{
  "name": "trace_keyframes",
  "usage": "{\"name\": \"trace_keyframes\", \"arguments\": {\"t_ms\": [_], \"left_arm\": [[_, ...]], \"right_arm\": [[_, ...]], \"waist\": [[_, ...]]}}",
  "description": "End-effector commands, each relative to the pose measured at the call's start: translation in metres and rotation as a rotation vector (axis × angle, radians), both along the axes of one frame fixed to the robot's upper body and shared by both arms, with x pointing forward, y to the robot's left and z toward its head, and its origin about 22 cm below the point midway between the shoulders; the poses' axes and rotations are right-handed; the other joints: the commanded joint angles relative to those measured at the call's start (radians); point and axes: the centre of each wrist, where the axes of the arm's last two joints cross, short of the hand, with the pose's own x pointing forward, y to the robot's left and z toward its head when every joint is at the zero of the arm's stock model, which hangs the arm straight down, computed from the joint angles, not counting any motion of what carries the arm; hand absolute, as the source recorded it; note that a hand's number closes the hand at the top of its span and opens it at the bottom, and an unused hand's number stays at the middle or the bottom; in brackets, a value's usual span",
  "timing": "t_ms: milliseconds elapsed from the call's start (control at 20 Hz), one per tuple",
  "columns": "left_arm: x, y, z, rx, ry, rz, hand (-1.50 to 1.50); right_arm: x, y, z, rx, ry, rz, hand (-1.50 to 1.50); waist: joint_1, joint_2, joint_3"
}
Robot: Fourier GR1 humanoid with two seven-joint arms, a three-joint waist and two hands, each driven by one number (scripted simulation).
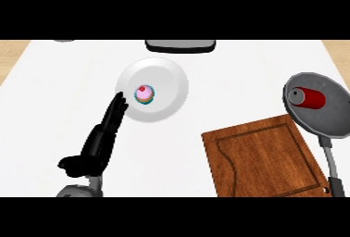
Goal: Pick the can from the cutting board and place it in the pan
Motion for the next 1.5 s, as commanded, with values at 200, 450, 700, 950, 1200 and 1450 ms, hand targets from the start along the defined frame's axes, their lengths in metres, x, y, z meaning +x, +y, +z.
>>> {"name": "trace_keyframes", "arguments": {"t_ms": [200, 450, 700, 950, 1200, 1450], "left_arm": [[0.006, 0.017, -0.005, 0.013, 0.016, 0.015, 0.00], [0.003, 0.017, -0.006, 0.014, 0.010, -0.013, 0.00], [-0.003, 0.011, 0.008, 0.006, 0.021, 0.020, 0.00], [-0.001, -0.006, 0.004, 0.011, 0.005, 0.015, 0.00], [-0.004, 0.019, 0.000, 0.011, 0.014, -0.004, 0.00], [0.000, 0.019, 0.010, 0.010, -0.004, 0.027, 0.00]], "right_arm": [[-0.056, -0.042, -0.006, 0.109, -0.044, 0.201, -1.50], [-0.090, -0.044, -0.039, 0.074, -0.060, 0.244, -1.50], [-0.095, -0.036, -0.053, 0.053, -0.072, 0.252, -1.50], [-0.108, -0.050, -0.041, 0.041, -0.024, 0.276, -1.50], [-0.111, -0.035, -0.066, 0.007, -0.016, 0.250, -1.50], [-0.116, -0.048, -0.049, -0.013, 0.037, 0.237, -1.50]], "waist": [[-0.013, -0.006, -0.002], [-0.013, -0.007, -0.002], [-0.016, -0.011, -0.003], [-0.022, -0.012, -0.004], [-0.014, -0.009, -0.002], [-0.020, -0.012, -0.004]]}}
